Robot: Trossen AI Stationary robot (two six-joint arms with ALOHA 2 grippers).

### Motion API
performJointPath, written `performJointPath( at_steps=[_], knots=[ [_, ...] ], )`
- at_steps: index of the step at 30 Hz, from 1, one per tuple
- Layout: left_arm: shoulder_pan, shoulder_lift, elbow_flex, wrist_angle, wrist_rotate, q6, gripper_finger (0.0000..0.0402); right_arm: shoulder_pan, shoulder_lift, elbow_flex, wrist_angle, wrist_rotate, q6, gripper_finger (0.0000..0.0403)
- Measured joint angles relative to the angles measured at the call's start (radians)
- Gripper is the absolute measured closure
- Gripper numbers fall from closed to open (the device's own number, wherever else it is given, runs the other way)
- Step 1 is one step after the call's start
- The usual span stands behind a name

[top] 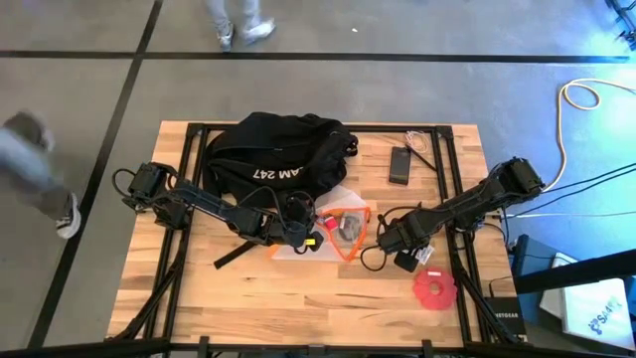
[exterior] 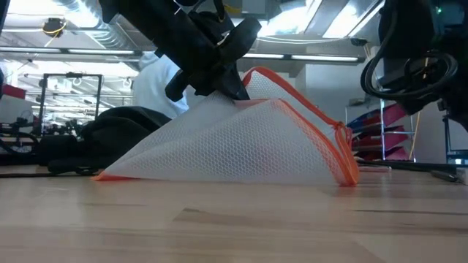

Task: Unpack backpack
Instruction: Put the game card into the zipper pouch

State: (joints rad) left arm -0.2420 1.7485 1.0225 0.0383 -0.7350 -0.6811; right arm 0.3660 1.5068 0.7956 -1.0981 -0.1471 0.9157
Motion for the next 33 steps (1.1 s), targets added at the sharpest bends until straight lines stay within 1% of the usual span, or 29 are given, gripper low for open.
performJointPath(
  at_steps=[11, 17, 22, 25, 29, 31, 33],
  knots=[
    [0.0, 0.0, 0.0, 0.0, 0.0, 0.0, 0.0402, 0.0, 0.0, -0.005, 0.015, -0.004, -0.002, 0.0003],
    [0.0, 0.0, 0.0, 0.0, 0.0, 0.0, 0.0402, -0.017, 0.0, -0.102, 0.145, -0.081, -0.007, 0.0003],
    [0.0, 0.0, 0.0, 0.0, 0.0, 0.0, 0.0402, -0.056, -0.008, -0.185, 0.183, -0.123, -0.01, 0.0003],
    [0.0, 0.0, 0.0, 0.0, 0.0, 0.0, 0.0402, -0.054, -0.007, -0.187, 0.189, -0.126, -0.033, 0.0003],
    [0.0, 0.0, 0.0, 0.0, 0.0, 0.0, 0.0402, -0.051, -0.001, -0.157, 0.183, -0.1, -0.063, 0.0004],
    [0.001, 0.0, 0.0, 0.001, 0.0, 0.0, 0.0402, -0.051, 0.001, -0.145, 0.181, -0.09, -0.084, 0.0012],
    [0.001, 0.0, 0.0, 0.003, 0.0, 0.0, 0.0402, -0.051, 0.001, -0.141, 0.181, -0.09, -0.096, 0.0029]
  ],
)
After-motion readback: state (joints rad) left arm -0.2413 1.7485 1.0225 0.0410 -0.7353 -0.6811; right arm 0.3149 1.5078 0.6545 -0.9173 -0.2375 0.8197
